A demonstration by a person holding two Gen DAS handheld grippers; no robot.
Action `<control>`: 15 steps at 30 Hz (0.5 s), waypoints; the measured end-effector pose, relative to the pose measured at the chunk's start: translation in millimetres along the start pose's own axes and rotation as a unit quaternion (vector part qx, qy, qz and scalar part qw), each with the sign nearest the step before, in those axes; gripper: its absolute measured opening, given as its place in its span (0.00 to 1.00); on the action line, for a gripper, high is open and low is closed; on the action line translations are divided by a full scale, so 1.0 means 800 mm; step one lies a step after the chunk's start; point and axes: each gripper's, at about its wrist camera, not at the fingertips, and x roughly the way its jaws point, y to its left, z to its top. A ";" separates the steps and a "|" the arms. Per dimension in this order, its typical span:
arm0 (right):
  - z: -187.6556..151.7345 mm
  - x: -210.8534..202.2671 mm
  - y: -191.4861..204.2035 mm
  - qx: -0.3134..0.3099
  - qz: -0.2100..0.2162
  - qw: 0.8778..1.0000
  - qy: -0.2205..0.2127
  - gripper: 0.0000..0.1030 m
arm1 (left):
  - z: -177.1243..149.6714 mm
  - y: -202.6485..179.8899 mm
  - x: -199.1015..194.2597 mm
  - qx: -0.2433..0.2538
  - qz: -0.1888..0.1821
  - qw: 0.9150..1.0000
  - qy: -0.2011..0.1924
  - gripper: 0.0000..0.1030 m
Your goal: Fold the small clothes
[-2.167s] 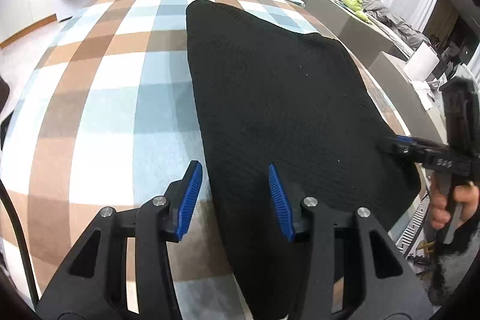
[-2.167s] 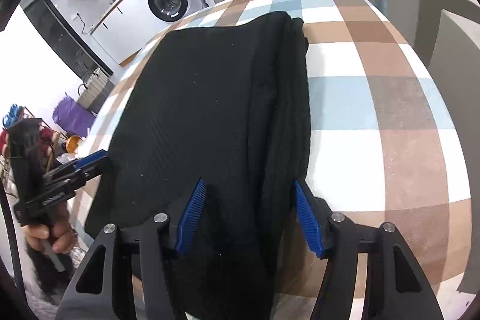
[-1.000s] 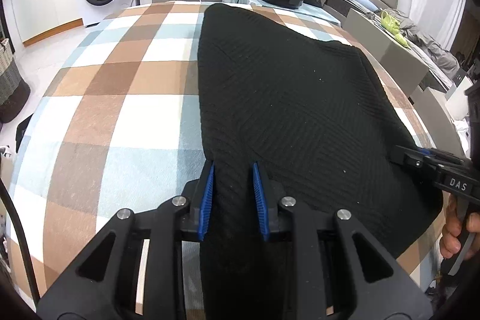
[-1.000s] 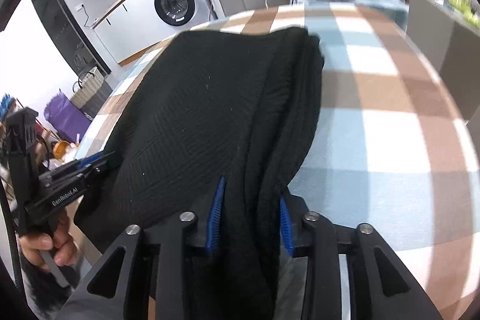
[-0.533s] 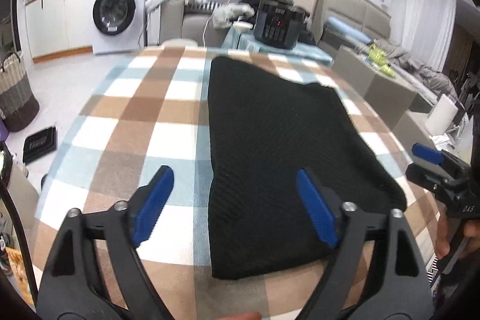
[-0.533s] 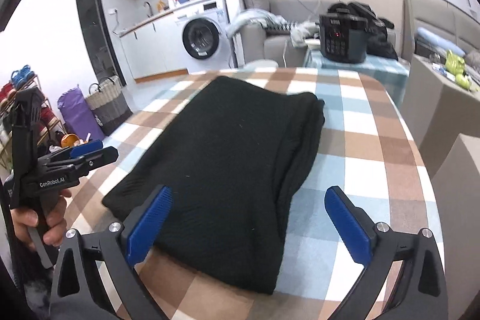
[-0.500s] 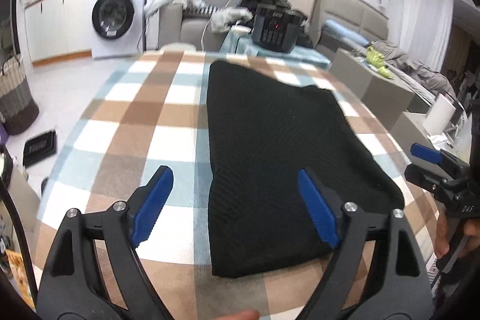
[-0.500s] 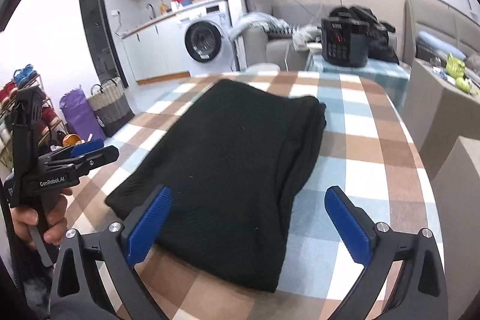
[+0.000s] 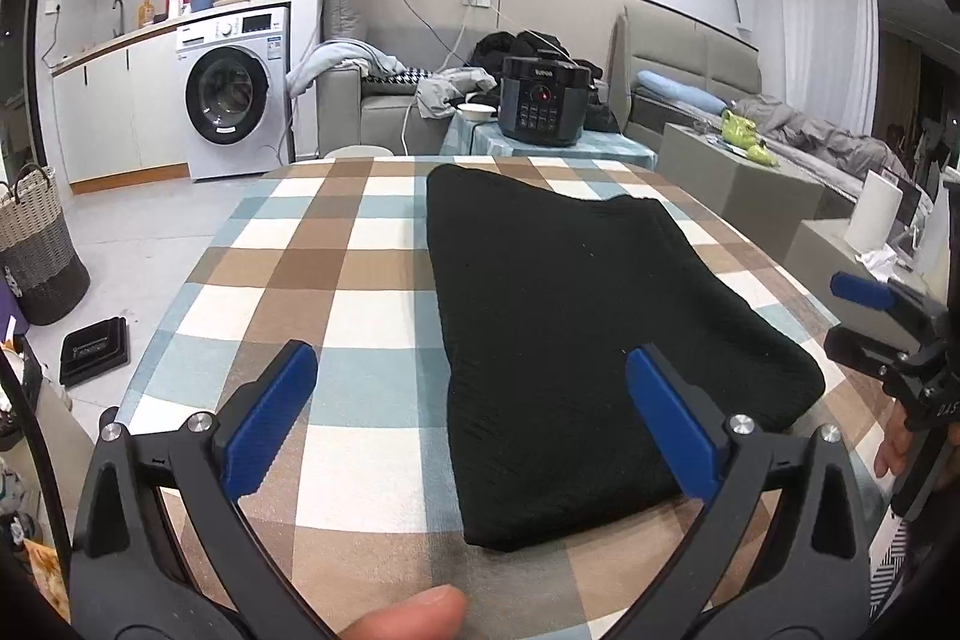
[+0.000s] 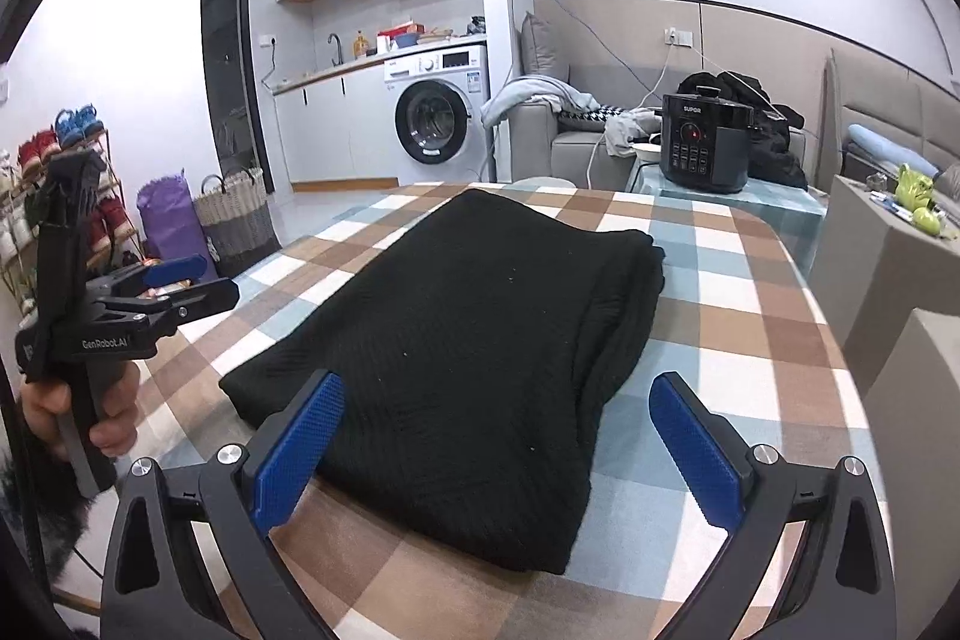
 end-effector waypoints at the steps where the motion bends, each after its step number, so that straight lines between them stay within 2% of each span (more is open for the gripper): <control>1: 0.000 0.002 -0.001 0.003 0.004 1.000 -0.001 1.00 | -0.001 0.002 0.001 -0.003 -0.001 1.000 -0.002 0.99; 15: -0.009 0.003 -0.006 0.007 -0.003 0.999 -0.032 1.00 | -0.016 -0.001 0.016 0.005 -0.004 1.000 -0.008 0.99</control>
